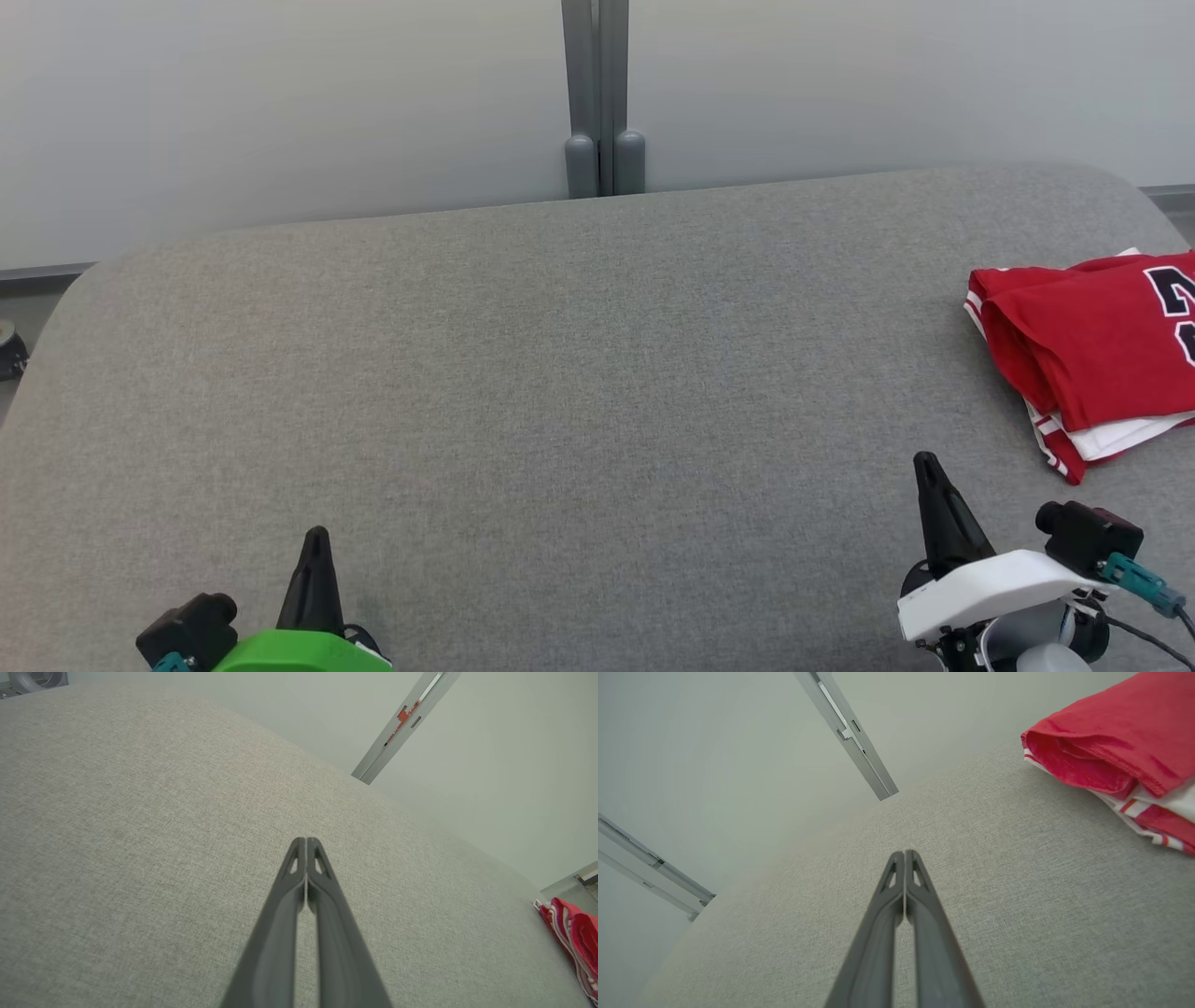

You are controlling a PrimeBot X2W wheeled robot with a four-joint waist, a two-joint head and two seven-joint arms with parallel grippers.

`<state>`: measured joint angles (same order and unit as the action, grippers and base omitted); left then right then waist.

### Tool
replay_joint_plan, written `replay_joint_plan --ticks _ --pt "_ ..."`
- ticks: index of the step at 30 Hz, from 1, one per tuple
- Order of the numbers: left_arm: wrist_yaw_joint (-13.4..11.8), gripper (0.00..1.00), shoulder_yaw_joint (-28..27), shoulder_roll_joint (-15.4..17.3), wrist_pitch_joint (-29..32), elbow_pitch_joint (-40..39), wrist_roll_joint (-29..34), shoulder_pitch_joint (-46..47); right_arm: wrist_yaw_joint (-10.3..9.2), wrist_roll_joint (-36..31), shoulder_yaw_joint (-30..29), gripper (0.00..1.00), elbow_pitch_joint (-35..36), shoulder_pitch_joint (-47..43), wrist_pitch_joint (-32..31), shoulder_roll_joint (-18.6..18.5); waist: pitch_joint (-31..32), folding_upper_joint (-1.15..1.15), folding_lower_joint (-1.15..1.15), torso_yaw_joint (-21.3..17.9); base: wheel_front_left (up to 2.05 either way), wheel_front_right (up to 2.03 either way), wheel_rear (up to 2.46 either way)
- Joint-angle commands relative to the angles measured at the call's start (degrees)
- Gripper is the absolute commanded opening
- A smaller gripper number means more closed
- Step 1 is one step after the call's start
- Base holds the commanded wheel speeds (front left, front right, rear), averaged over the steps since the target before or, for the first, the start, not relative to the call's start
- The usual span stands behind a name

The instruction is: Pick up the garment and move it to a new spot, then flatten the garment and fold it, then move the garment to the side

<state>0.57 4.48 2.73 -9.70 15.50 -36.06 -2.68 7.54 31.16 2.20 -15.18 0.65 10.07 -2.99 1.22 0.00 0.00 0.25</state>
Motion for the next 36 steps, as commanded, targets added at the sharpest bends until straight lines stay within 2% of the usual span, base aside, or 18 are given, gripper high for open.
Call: replay_joint_plan --ticks 1,36 --pt "0.4 0.00 -0.6 0.2 0.5 -0.9 -2.3 2.1 -0.02 2.5 -0.4 0.00 0.9 1.8 -0.6 -0.4 0.0 0.00 0.00 0.0 0.00 0.00 0.00" --pt "3.4 0.00 -5.3 0.3 7.5 -1.3 -26.5 5.4 -0.04 29.3 -3.5 0.00 1.2 3.7 -7.2 -0.7 -0.5 0.00 0.00 -0.1 0.00 0.00 0.00"
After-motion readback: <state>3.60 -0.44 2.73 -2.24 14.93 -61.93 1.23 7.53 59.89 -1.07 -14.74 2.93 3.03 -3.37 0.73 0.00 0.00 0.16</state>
